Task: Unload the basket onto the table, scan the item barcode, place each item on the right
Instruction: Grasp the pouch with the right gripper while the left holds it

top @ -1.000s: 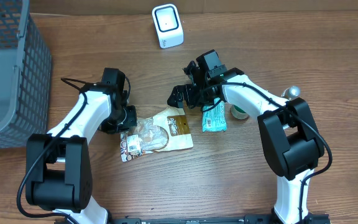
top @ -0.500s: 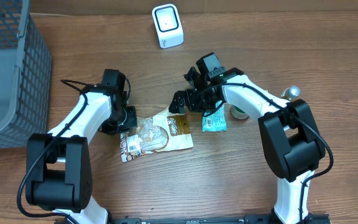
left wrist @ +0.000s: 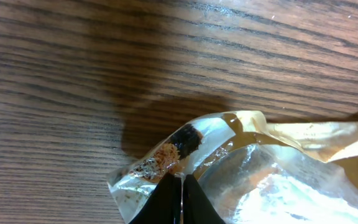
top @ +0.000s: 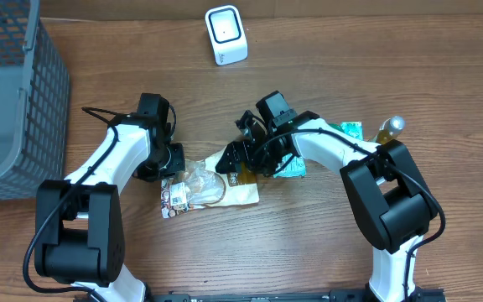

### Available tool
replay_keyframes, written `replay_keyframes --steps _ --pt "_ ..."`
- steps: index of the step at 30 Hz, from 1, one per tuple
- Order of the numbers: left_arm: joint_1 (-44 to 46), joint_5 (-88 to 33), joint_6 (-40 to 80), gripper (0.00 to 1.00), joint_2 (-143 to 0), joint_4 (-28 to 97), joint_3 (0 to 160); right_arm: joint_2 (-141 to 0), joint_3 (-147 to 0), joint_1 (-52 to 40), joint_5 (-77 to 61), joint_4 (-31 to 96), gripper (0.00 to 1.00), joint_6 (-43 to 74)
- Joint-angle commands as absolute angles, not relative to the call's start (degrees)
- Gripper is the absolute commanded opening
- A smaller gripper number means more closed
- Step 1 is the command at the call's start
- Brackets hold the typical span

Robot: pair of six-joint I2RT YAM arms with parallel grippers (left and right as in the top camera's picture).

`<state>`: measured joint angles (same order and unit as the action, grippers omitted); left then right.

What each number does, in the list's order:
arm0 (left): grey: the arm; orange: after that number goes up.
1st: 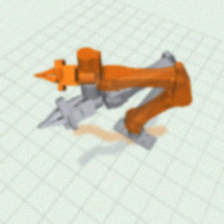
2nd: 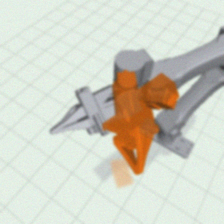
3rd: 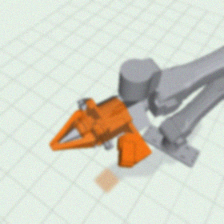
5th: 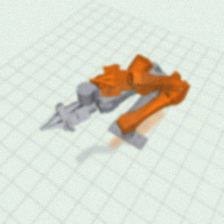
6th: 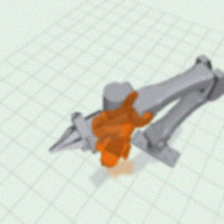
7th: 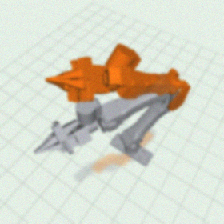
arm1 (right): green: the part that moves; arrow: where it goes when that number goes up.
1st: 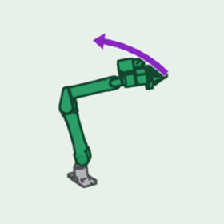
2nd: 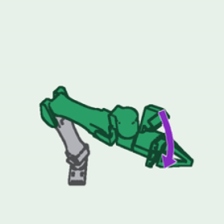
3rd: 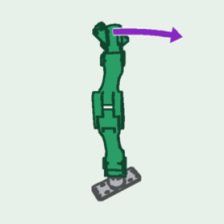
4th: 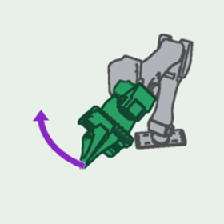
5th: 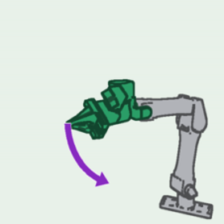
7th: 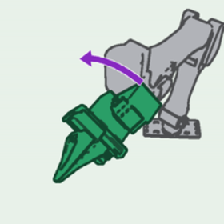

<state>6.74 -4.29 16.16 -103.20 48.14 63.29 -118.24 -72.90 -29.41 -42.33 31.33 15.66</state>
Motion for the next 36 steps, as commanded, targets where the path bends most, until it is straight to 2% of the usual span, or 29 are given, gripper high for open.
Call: replay_keyframes --steps 1,9,17,24,29,35,36 --pt "7.0 -4.0 16.7 0.09 -103.5 47.9 62.7 -120.7 -69.1 -30.1 -40.8 30.5 0.84 18.9" --pt "7.0 -4.0 16.8 0.09 -103.5 47.9 62.7 -120.7 -67.8 -32.7 -41.1 25.9 0.77 22.8" --pt "7.0 -4.0 16.8 0.10 -103.5 47.7 62.7 -120.7 -67.8 -36.5 -39.7 22.0 0.63 25.6" --pt "7.0 -4.0 16.7 0.11 -103.5 47.7 62.7 -120.7 -67.8 -37.0 -39.7 19.5 0.60 25.7" --pt "7.0 -4.0 16.8 0.13 -103.5 47.4 62.7 -120.7 -67.8 -37.0 -39.8 19.3 0.41 25.7" --pt "7.0 -4.1 16.8 0.14 -103.5 47.0 62.7 -120.7 -67.9 -36.9 -42.0 18.4 0.35 25.3" --pt "7.0 -4.1 16.8 0.08 -103.5 46.9 62.7 -120.7 -67.9 -36.8 -42.6 18.2 0.35 25.3"
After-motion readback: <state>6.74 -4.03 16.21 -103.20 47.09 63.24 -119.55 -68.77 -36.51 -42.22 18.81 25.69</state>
